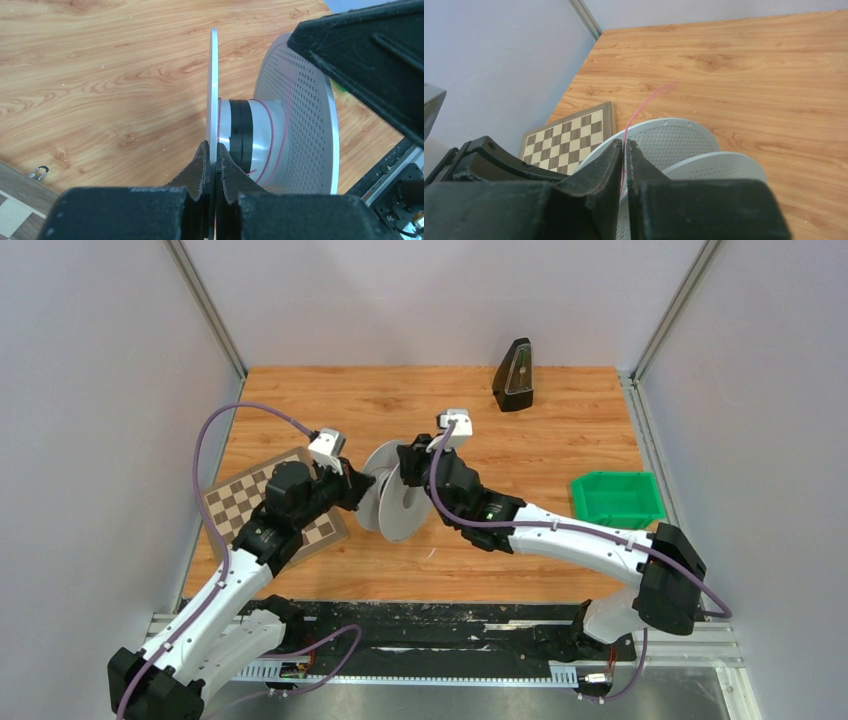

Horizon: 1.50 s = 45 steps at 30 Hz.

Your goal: Wrap the cables

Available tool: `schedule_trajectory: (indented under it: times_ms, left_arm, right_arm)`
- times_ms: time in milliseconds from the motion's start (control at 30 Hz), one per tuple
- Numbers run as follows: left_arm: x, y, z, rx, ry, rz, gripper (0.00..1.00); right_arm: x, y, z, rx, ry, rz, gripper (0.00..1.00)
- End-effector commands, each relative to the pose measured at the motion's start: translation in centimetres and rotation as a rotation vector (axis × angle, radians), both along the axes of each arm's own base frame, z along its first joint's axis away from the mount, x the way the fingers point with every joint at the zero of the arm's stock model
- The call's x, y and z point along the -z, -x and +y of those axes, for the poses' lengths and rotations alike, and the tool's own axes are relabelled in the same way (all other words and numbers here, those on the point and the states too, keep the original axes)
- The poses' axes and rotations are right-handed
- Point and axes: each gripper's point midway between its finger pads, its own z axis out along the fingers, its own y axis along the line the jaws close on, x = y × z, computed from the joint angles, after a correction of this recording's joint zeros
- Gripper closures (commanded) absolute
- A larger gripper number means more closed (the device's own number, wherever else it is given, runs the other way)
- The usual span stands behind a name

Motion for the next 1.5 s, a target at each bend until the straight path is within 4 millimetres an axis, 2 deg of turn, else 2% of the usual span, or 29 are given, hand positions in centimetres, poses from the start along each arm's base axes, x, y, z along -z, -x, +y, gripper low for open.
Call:
schedule_trajectory:
  times_ms: [0,300,467,600,633,667,733,833,1000,1100,1133,1267,1367,1467]
  left_arm:
    - [-7.3,-0.4,-0.6,0.025,0.093,-0.257,1.0]
    - [-7.5,0.7,-1.1,0.094,0.075,-0.272,1.0]
    - [-7.0,1.3,-1.4,0.131,0.04,-0.195,1.0]
    - [-6.4,1.3,-1.6,0.136,0.04,-0.138,1.0]
    - [-6.4,1.2,-1.6,0.127,0.046,-0.132,1.0]
    - [-6.2,0.9,-1.4,0.102,0.057,-0.112,1.0]
    - [-6.0,0.5,-1.3,0.075,0.061,-0.09,1.0]
    - [-5.2,-0.7,-0.6,0.006,0.046,-0.066,1.0]
    - [-4.1,-2.1,-0.1,-0.064,0.041,-0.043,1.0]
    - [-3.9,-2.6,-0.1,-0.083,0.039,-0.025,1.0]
    - [-3.9,-2.7,-0.1,-0.086,0.039,-0.021,1.0]
    - [-3.9,-3.1,0.1,-0.111,0.037,0.0,1.0]
    - [-3.8,-3.4,0.2,-0.12,0.032,0.009,1.0]
    - [-3.6,-3.5,0.3,-0.126,0.029,0.017,1.0]
  right_arm:
    - [1.0,-0.1,-3.1,0.066,-0.078,0.092,0.84]
    - [1.8,0.5,-5.9,0.061,-0.104,0.125,0.83]
    - [1.2,1.8,-8.4,0.027,-0.05,0.07,0.71]
    - [-0.3,4.0,-10.3,-0.103,0.081,-0.106,0.68]
    - [-0.3,5.1,-10.0,-0.192,0.131,-0.191,0.68]
    - [-0.7,7.1,-9.5,-0.325,0.168,-0.304,0.68]
    - [1.4,9.1,-9.7,-0.449,0.285,-0.446,0.7]
    - [2.6,10.7,-9.6,-0.535,0.325,-0.484,0.7]
    - [5.6,13.3,-5.7,-0.709,0.369,-0.491,0.66]
    - [8.2,13.1,-2.5,-0.691,0.447,-0.435,0.66]
    - [9.6,13.1,-1.0,-0.701,0.489,-0.418,0.66]
    - [13.1,14.1,3.6,-0.725,0.582,-0.436,0.63]
    - [15.5,13.1,5.8,-0.697,0.632,-0.391,0.61]
    - [17.1,12.2,6.8,-0.668,0.664,-0.38,0.57]
